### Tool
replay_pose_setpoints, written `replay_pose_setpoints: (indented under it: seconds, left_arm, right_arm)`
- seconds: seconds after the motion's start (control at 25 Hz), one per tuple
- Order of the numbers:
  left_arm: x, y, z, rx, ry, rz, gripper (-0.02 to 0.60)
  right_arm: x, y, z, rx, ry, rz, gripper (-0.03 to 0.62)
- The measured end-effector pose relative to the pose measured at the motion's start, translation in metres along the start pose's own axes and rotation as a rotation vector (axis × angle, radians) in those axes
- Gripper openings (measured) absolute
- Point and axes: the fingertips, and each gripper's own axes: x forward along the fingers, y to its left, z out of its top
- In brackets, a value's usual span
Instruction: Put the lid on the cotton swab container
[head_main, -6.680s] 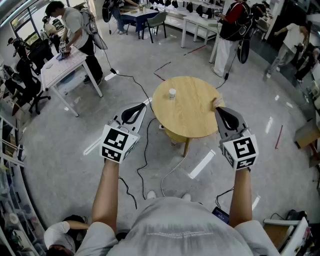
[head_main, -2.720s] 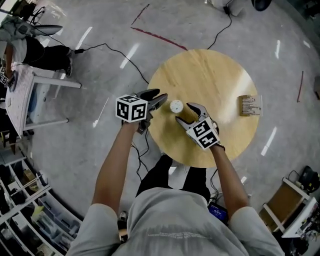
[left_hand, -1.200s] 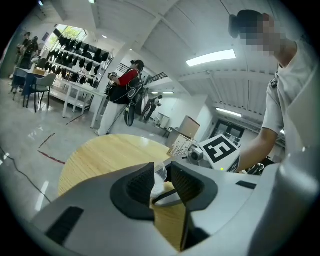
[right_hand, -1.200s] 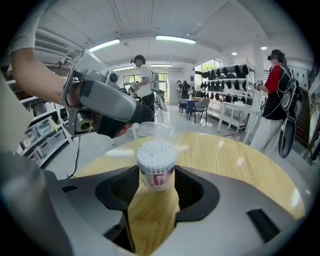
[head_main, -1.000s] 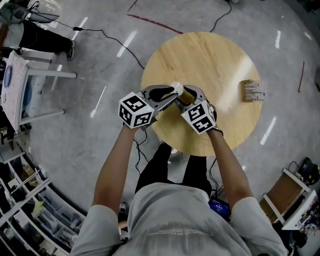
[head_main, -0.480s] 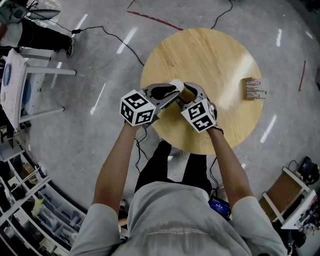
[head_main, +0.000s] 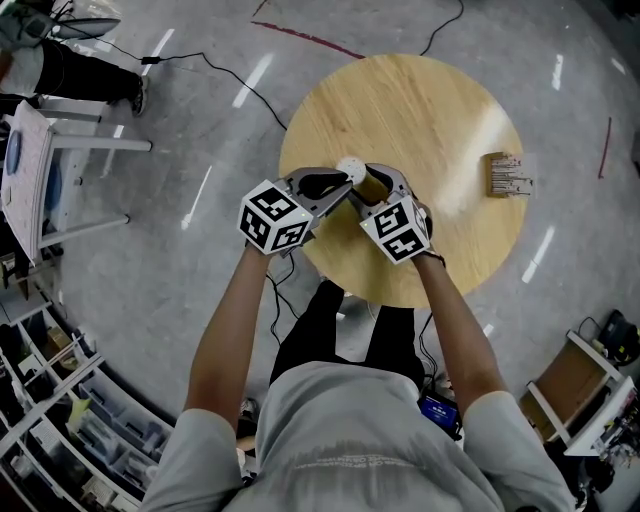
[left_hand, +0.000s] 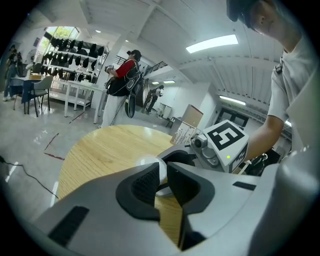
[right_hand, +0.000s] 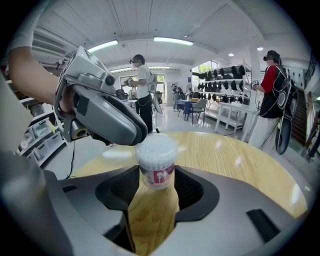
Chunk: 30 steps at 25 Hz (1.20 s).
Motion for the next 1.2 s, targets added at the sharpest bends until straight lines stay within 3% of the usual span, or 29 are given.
replay_pose_setpoints:
  seconds: [0.48, 0.8, 0.92, 1.08, 1.2]
  left_arm:
    - [0.003, 0.006, 0.0, 0.053, 0.06, 0.071, 0.018]
    - [0.01, -0.004, -0.005, 0.26, 0.204, 0.125, 0.018]
    - [0.009, -0.002, -0.002, 0.261, 0.188, 0.124, 0.018]
    - [0.008, 0.001, 0.005, 0.329, 0.144, 0.159, 0.02]
    - [0.013, -0.002, 0.006, 0.323, 0.135, 0.151, 0.02]
  right_arm:
    - [0.002, -0.001, 0.001, 0.019, -0.002, 0.0, 0.245]
    - [0.004, 0.0, -0.002, 0.042, 0.01, -0.001, 0.247]
    - [0.003, -0.001, -0.002, 0.051, 0.007, -0.006, 0.247]
    - [0.002, -0.001, -0.004, 0.06, 0.011, -0.008, 0.242]
    - [0.002, 0.001, -0.007, 0.066, 0.009, -0.007, 0.239]
